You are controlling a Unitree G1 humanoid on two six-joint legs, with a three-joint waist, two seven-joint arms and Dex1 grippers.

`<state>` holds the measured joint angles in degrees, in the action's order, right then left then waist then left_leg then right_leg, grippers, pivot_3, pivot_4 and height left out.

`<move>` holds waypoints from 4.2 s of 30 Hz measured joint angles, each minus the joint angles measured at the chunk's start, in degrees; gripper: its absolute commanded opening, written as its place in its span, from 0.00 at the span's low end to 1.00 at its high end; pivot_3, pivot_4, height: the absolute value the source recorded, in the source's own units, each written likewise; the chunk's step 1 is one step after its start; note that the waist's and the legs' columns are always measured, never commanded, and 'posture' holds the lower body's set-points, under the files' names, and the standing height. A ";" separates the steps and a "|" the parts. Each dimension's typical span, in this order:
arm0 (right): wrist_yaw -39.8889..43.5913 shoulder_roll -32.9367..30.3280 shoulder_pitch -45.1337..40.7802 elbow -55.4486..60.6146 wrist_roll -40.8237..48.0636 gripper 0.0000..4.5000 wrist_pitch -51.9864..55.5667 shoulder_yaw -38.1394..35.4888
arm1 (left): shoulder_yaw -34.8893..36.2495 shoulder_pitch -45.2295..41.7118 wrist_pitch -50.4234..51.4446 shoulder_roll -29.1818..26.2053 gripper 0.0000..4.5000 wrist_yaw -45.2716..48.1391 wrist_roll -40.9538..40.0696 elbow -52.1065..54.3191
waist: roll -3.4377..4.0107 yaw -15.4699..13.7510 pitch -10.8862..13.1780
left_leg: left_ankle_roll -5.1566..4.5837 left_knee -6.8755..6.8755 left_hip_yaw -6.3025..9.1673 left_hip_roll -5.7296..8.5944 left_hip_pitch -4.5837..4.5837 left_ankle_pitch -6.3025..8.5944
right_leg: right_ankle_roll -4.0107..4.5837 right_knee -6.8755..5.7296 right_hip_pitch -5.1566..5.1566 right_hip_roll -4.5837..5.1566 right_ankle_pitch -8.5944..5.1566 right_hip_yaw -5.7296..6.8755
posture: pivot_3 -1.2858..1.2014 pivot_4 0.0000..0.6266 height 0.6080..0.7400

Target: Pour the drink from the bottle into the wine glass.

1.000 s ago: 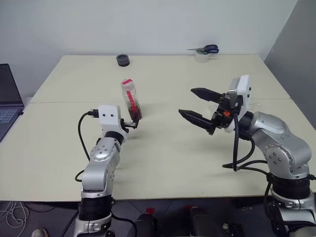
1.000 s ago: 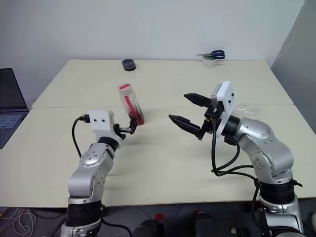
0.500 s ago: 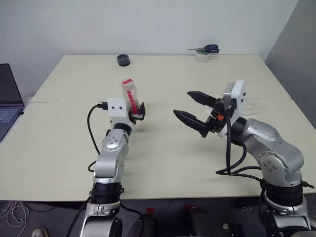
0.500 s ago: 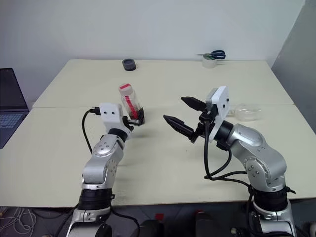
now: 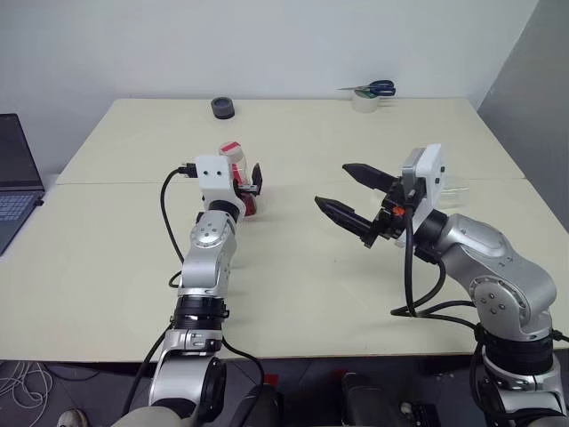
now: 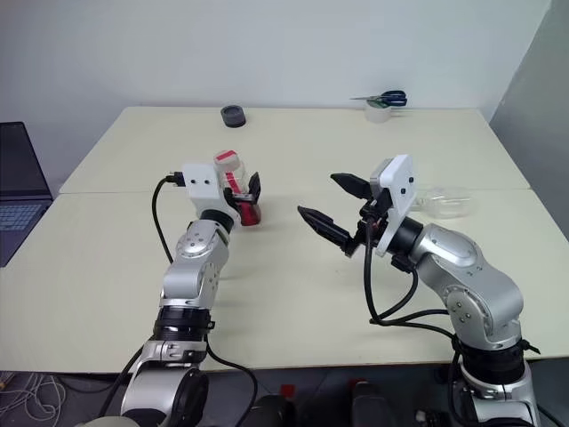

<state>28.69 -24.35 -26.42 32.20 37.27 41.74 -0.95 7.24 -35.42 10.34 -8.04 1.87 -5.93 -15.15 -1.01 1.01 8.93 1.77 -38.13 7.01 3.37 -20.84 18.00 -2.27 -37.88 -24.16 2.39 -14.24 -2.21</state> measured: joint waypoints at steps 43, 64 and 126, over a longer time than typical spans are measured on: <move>-5.20 0.37 -1.18 0.19 -0.42 1.00 0.18 0.38 | 0.67 -1.68 -3.58 -1.31 0.40 5.38 -2.38 -5.97 | -0.01 0.09 0.00 | 0.00 0.01 0.00 0.01 -0.01 0.00 | 0.00 -0.02 -0.03 0.01 0.00 0.00 | 0.52 0.24 1.00; -8.49 9.88 -10.28 -12.42 -9.03 1.00 -0.89 5.64 | -13.36 -2.46 14.46 -9.14 0.40 38.55 -10.81 15.75 | 0.01 0.69 0.02 | 0.00 0.03 -0.01 0.00 -0.06 0.00 | 0.01 -0.07 -0.16 -0.01 0.00 -0.05 | 0.52 0.24 1.00; -4.01 2.83 -16.82 -2.64 9.51 1.00 10.38 0.53 | -12.59 -6.56 22.65 -18.97 0.40 55.08 -24.19 21.18 | 0.08 0.73 0.16 | -0.02 0.03 0.01 0.01 -0.10 0.00 | 0.02 -0.06 -0.18 0.06 -0.01 0.00 | 0.52 0.24 1.00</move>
<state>24.68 -21.52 -43.23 29.56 46.78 52.12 -0.41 -5.35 -41.98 32.99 -27.00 56.95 -30.12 6.03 -0.94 1.74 9.10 1.76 -38.10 7.03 3.38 -20.94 18.00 -2.26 -37.95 -24.34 2.45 -14.25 -2.21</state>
